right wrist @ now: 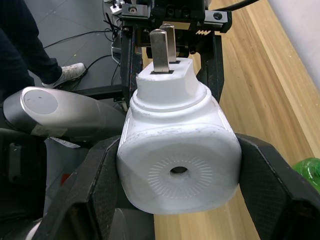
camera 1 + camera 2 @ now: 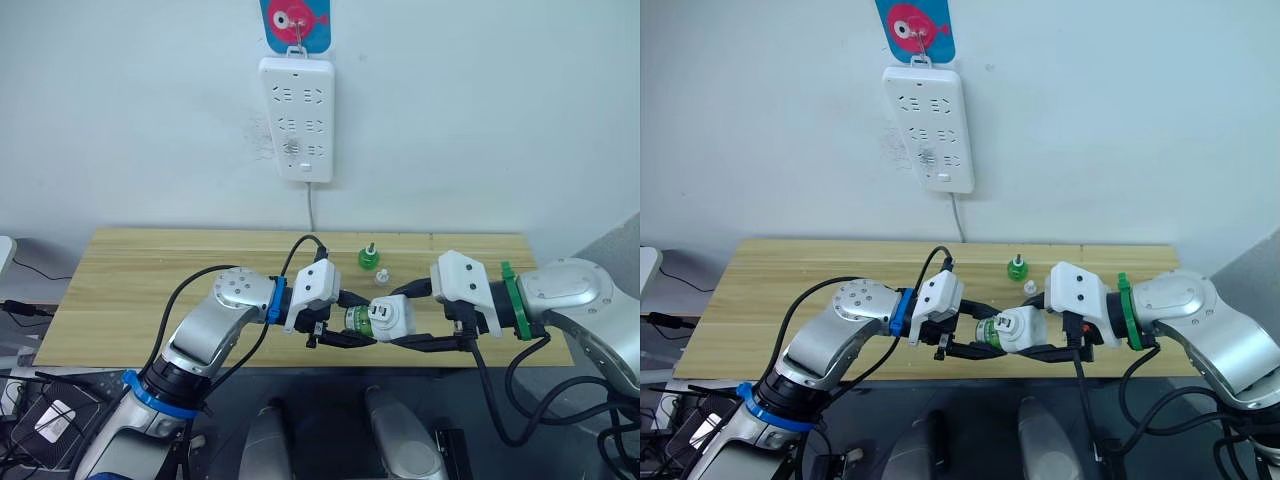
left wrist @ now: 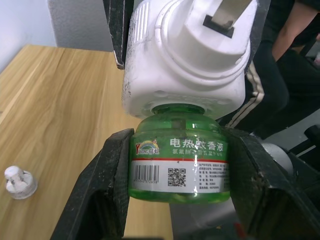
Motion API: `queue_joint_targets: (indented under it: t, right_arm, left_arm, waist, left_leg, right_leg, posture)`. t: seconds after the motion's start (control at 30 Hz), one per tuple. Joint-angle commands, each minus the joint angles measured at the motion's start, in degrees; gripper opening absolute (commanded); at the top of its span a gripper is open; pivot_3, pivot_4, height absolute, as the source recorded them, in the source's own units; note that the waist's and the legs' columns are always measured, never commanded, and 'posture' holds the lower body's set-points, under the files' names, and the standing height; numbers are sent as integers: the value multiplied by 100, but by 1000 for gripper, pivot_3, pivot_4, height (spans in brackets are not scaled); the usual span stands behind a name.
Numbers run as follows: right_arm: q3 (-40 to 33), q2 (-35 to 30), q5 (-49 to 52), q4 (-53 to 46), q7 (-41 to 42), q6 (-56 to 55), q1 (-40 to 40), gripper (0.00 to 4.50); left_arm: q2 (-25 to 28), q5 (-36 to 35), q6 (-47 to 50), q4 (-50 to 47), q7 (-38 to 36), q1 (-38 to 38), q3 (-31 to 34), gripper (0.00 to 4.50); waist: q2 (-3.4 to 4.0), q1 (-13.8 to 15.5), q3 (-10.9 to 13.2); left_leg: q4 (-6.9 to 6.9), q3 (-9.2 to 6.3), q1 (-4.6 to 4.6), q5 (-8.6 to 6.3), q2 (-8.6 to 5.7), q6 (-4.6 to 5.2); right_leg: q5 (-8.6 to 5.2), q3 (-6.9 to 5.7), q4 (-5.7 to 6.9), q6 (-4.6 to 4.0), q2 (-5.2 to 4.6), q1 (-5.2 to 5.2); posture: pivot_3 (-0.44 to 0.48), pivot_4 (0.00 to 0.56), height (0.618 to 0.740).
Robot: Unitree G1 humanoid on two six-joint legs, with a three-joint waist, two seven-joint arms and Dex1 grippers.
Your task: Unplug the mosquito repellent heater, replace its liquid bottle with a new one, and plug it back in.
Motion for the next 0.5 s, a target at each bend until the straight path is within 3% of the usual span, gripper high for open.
queue_joint_targets:
  t: [0.03,0.07,0.23,0.4,0.5]
  right_arm:
    - [-360,-146,228,-238,89,-30,29,4328]
    - [-507,-211,299,-233,126,-38,100,4500]
    - [-1861,-164,1480,-28,-64,498,591,4500]
    - [-2936,681,3133,327,-1359,1282,1043,4500]
    - [-3250,1173,4155,500,-2265,1439,1297,4500]
  left_arm:
    - [-26,-312,235,-170,-6,13,146,2294]
    - [-34,-416,365,-179,8,29,192,2294]
    - [-88,-1374,1469,-142,56,158,618,2294]
    - [-522,-3018,3271,180,720,-16,1621,2294]
    - [-652,-3601,3926,302,1016,-89,1969,2294]
  waist:
    - [0,0,0]
    - [0,1,0]
    - [-1,10,0]
    - [-2,-7,0]
    - [-1,-15,0]
  left_leg:
    - [0,0,0,0,0,0]
    - [0,0,0,0,0,0]
    - [-1,-2,-3,0,0,0]
    - [6,-11,-1,0,0,1]
    - [14,-17,-3,0,-1,1]
  right_leg:
    - [0,0,0,0,0,0]
    - [0,0,0,0,0,0]
    - [0,-3,-1,0,0,0]
    - [0,-11,3,1,3,8]
    - [0,-17,3,1,3,13]
  posture:
    - [-316,281,724]
    - [-318,281,724]
    - [-326,281,724]
    - [-333,278,724]
    - [-334,273,724]
